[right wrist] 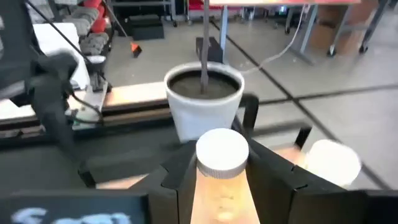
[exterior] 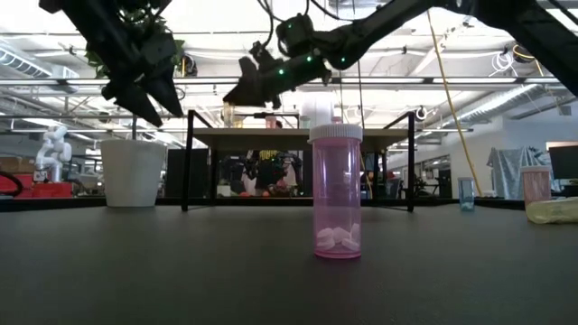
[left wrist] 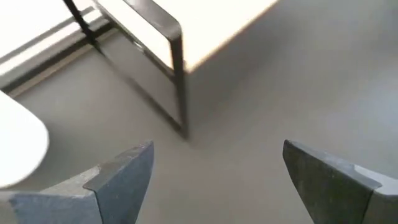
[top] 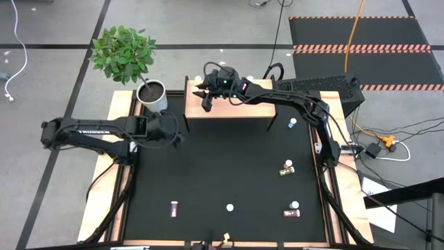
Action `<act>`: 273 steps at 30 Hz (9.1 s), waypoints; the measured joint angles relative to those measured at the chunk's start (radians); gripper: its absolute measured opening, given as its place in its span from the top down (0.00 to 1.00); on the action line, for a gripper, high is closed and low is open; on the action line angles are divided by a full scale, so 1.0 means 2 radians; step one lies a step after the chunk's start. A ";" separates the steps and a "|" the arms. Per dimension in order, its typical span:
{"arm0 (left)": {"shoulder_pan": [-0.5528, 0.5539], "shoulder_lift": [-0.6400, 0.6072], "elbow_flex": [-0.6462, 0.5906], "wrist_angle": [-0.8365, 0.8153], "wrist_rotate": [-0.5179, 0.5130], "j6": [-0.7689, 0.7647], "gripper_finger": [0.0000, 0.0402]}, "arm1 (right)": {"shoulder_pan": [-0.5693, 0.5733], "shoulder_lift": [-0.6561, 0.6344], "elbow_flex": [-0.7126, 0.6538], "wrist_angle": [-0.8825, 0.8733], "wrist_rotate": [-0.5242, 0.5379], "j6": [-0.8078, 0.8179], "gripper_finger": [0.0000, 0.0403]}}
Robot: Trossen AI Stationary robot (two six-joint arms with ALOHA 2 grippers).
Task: Pick and place medicine bottles onto shelf by color
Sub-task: Put the bottom yellow pill bottle on the shelf aligned with the other yellow pill bottle, then put the top orange pill bottle on the shelf aligned with the other orange pill bottle
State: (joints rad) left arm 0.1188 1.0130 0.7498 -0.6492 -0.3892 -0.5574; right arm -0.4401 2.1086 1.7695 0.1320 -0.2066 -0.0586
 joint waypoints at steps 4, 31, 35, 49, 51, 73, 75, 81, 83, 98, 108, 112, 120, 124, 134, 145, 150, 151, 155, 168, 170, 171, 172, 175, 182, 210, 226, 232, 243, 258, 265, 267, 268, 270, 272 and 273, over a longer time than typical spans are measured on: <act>0.036 0.000 0.000 0.006 0.014 0.019 0.11 | -0.006 0.009 0.000 0.000 0.008 0.011 0.71; 0.110 0.000 0.000 0.008 0.103 0.063 0.11 | -0.022 0.008 0.000 -0.022 -0.011 0.047 0.69; 0.115 0.000 0.000 0.009 0.113 0.063 0.11 | -0.023 0.008 0.000 -0.026 -0.017 0.056 0.64; 0.114 0.000 0.000 0.008 0.111 0.078 0.11 | -0.023 -0.013 -0.001 -0.020 -0.017 0.052 0.44; 0.114 0.000 0.000 0.008 0.105 0.090 0.11 | -0.023 -0.026 -0.001 -0.021 -0.017 0.042 0.41; 0.085 0.000 -0.023 -0.059 0.142 -0.140 0.11 | 0.013 -0.244 0.000 -0.244 -0.014 0.009 0.35; 0.059 0.001 -0.023 -0.090 0.186 -0.199 0.11 | 0.018 -0.264 0.000 -0.290 -0.005 0.010 0.35; -0.082 0.034 -0.022 -0.127 0.251 -0.365 0.11 | 0.041 -0.329 -0.087 -0.305 0.027 0.023 0.35; -0.132 0.051 -0.022 -0.117 0.253 -0.419 0.11 | 0.050 -0.358 -0.146 -0.268 0.025 0.049 0.35; -0.362 0.183 -0.022 0.096 0.287 -0.808 0.11 | 0.084 -0.557 -0.499 0.045 0.023 0.154 0.35; -0.354 0.200 -0.022 0.143 0.280 -0.824 0.11 | 0.084 -0.628 -0.531 0.078 -0.002 0.182 0.36; -0.324 0.200 -0.021 0.159 0.261 -0.747 0.11 | 0.084 -0.628 -0.531 0.059 -0.003 0.213 0.39; -0.267 0.200 0.027 0.176 0.198 -0.554 0.11 | 0.106 -0.628 -0.531 -0.159 -0.015 0.228 0.43; -0.250 0.200 0.055 0.190 0.134 -0.395 0.11 | 0.160 -0.630 -0.531 -0.288 0.017 0.247 0.45; -0.206 0.200 0.079 0.257 0.066 -0.128 0.11 | 0.264 -0.636 -0.531 -0.516 0.103 0.487 0.48; -0.207 0.200 0.079 0.234 0.090 -0.033 0.11 | 0.359 -0.632 -0.530 -0.530 0.193 0.355 0.48; -0.226 0.200 0.079 0.232 0.078 -0.026 0.11 | 0.367 -0.631 -0.547 -0.527 0.192 0.331 0.48; -0.229 0.200 0.079 0.232 0.074 -0.026 0.11 | 0.368 -0.631 -0.556 -0.524 0.184 0.330 0.48; -0.241 0.200 0.079 0.231 0.062 -0.028 0.11 | 0.369 -0.631 -0.592 -0.493 0.158 0.328 0.48; -0.234 0.200 0.079 0.229 0.060 -0.002 0.11 | 0.368 -0.631 -0.627 -0.464 0.180 0.340 0.55; -0.227 0.200 0.079 0.229 0.059 -0.001 0.11 | 0.368 -0.631 -0.627 -0.464 0.180 0.347 0.58; -0.223 0.200 0.079 0.230 0.059 -0.001 0.11 | 0.368 -0.631 -0.627 -0.464 0.181 0.351 0.59; -0.218 0.200 0.079 0.231 0.059 0.000 0.11 | 0.368 -0.631 -0.627 -0.464 0.181 0.354 0.60; -0.202 0.200 0.079 0.240 0.059 0.002 0.11 | 0.368 -0.636 -0.627 -0.469 0.181 0.374 0.60; -0.170 0.200 0.078 0.283 0.058 0.036 0.11 | 0.367 -0.643 -0.627 -0.457 0.181 0.353 0.55; -0.099 0.202 0.078 0.369 0.106 0.079 0.11 | 0.338 -0.638 -0.567 -0.436 0.180 0.322 0.72; -0.101 0.339 0.227 0.351 0.186 0.194 0.11 | 0.249 -0.438 -0.296 -0.418 0.052 0.123 0.72; -0.089 0.339 0.235 0.360 0.198 0.204 0.12 | 0.249 -0.407 -0.227 -0.408 0.048 0.089 0.72; -0.093 0.338 0.235 0.379 0.225 0.168 0.42 | 0.249 -0.403 -0.216 -0.386 0.047 0.093 0.72; -0.090 0.338 0.235 0.379 0.226 0.156 0.72 | 0.249 -0.403 -0.216 -0.396 0.048 0.094 0.72; -0.086 0.338 0.235 0.392 0.225 0.161 0.71 | 0.236 -0.409 -0.216 -0.378 0.054 0.092 0.61; -0.083 0.338 0.235 0.403 0.225 0.161 0.70 | 0.230 -0.417 -0.216 -0.367 0.062 0.092 0.57; -0.082 0.338 0.235 0.409 0.225 0.160 0.70 | 0.228 -0.423 -0.216 -0.363 0.068 0.092 0.55; -0.079 0.338 0.235 0.423 0.225 0.160 0.70 | 0.222 -0.436 -0.216 -0.355 0.080 0.091 0.51; -0.076 0.338 0.235 0.435 0.225 0.160 0.70 | 0.215 -0.454 -0.216 -0.343 0.089 0.088 0.48; -0.075 0.337 0.235 0.440 0.225 0.160 0.70 | 0.212 -0.463 -0.216 -0.336 0.091 0.088 0.47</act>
State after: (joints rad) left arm -0.0305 1.6879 1.2190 0.2316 0.0612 -0.2371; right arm -0.0169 1.1826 1.3373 -0.5397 -0.0245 0.1181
